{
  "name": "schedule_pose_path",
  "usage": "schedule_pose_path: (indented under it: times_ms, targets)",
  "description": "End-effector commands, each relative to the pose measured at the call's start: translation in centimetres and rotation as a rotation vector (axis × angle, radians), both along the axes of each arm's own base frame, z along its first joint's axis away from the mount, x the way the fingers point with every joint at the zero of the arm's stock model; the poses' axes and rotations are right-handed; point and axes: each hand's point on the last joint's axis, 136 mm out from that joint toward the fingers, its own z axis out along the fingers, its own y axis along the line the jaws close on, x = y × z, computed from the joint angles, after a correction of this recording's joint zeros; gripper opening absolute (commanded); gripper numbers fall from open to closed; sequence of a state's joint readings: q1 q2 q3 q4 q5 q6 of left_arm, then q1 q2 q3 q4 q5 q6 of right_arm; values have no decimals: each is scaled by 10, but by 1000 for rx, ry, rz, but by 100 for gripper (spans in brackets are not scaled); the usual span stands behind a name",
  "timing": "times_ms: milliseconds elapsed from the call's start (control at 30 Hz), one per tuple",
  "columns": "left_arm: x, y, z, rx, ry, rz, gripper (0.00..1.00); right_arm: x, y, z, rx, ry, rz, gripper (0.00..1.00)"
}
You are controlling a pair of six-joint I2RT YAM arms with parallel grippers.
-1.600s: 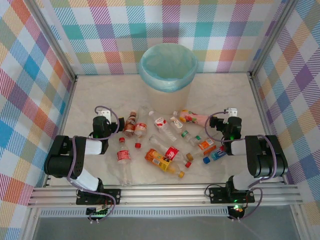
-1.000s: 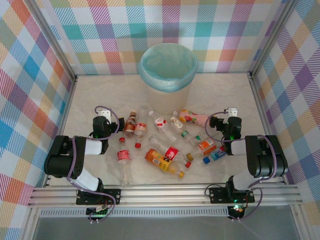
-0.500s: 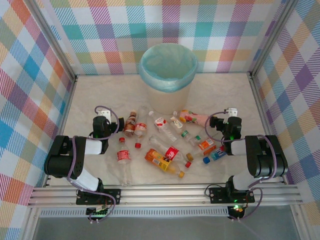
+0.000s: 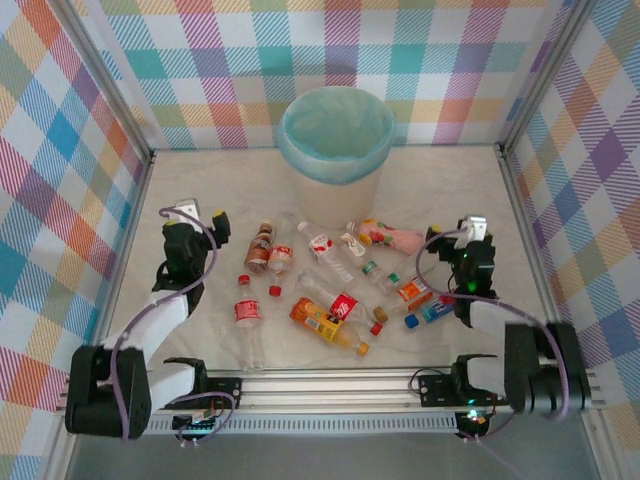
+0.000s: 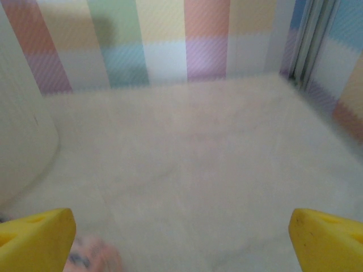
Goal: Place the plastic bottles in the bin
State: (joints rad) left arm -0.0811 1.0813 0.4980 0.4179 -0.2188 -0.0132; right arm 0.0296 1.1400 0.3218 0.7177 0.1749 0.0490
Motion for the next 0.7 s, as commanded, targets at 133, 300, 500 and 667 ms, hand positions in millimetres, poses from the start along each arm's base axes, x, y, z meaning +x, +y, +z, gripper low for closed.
schedule_pose_path:
  times_ms: [133, 300, 500, 667]
  targets:
    - [-29, -31, 73, -70, -41, -98, 89, -32, 41, 47, 226, 179, 160, 88]
    - [-58, -62, 71, -149, 174, -206, 86, -63, 116, 67, 345, 349, 424, 83]
    - [-112, -60, 8, -273, 581, -122, 82, -106, 203, 70, 263, 540, 702, 80]
    - [-134, -66, -27, -355, 766, -80, 77, -111, 235, 63, 224, 625, 778, 79]
